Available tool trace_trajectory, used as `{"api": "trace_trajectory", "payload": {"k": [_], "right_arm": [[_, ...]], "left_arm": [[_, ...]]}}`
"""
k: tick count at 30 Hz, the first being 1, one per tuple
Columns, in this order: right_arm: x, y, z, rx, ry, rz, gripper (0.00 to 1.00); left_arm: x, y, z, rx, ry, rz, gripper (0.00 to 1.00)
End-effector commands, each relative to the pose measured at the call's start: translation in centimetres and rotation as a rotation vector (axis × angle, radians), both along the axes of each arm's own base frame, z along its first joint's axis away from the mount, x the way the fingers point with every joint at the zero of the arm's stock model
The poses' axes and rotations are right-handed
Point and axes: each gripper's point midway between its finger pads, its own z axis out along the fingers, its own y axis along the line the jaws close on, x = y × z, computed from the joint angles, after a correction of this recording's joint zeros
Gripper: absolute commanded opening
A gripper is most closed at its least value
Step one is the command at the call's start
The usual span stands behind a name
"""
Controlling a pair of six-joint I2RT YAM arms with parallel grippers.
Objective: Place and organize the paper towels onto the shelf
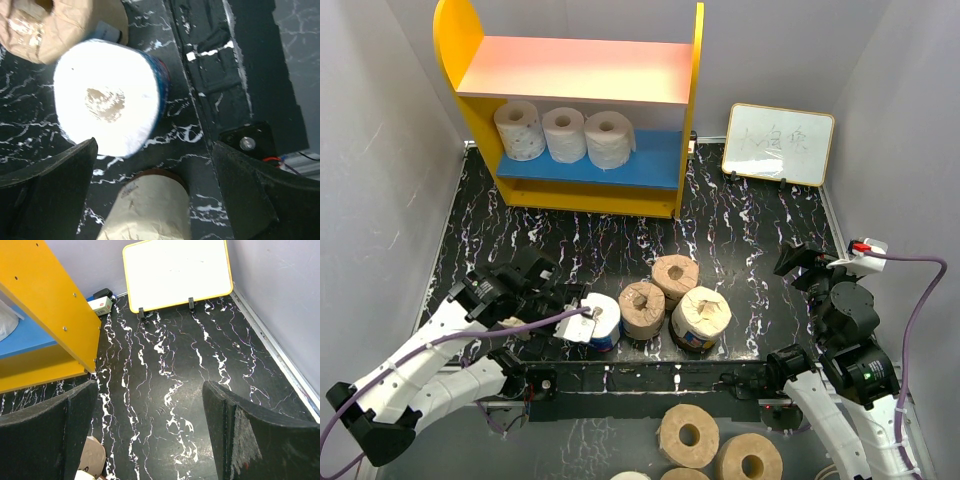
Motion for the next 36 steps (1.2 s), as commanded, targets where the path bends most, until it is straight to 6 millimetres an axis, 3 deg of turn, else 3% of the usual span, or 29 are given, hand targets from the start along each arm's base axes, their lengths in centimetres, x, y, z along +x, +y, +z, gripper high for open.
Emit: {"api": "trace_trajectory", "payload": {"k": [1,7,13,21,25,31,36], "right_arm": [[0.2,-0.2,1.1,0.017,-0.042,-0.018,0.84],[0.2,-0.3,1.1,0.021,-0.045,-0.025,0.84],[0.0,-0.4,1.2,0.026,-0.053,-0.03,0.84],[-0.2,-0.6,1.3,0.03,-0.062,-0.036,0.84],[-0.4,-0.7,1.5,0.035,-0.072,-0.037,0.84],[-0.7,-0.8,1.7,0.04,-0.086,-0.038,0.84],[-0.8,-0.9,1.9,0.043,-0.094,-0.041,0.84]], "left_arm": [[0.6,-2.5,0.7,-0.114,-0.036,-0.044,0.99],[1.7,-3.2,0.2,-0.118,-0.076,-0.048,0.98],[-0.2,-2.7,-0.6,-0.077,-0.007,-0.125,0.95],[0.1,-2.9,-2.3,-0.042,-0.028,-0.187,0.91],[0.3,-2.8,-3.5,-0.023,-0.035,-0.198,0.81],[0.7,-2.9,-4.6,-0.012,-0.047,-0.203,0.78],[1.4,-3.4,-5.1,-0.009,-0.063,-0.202,0.65]]}}
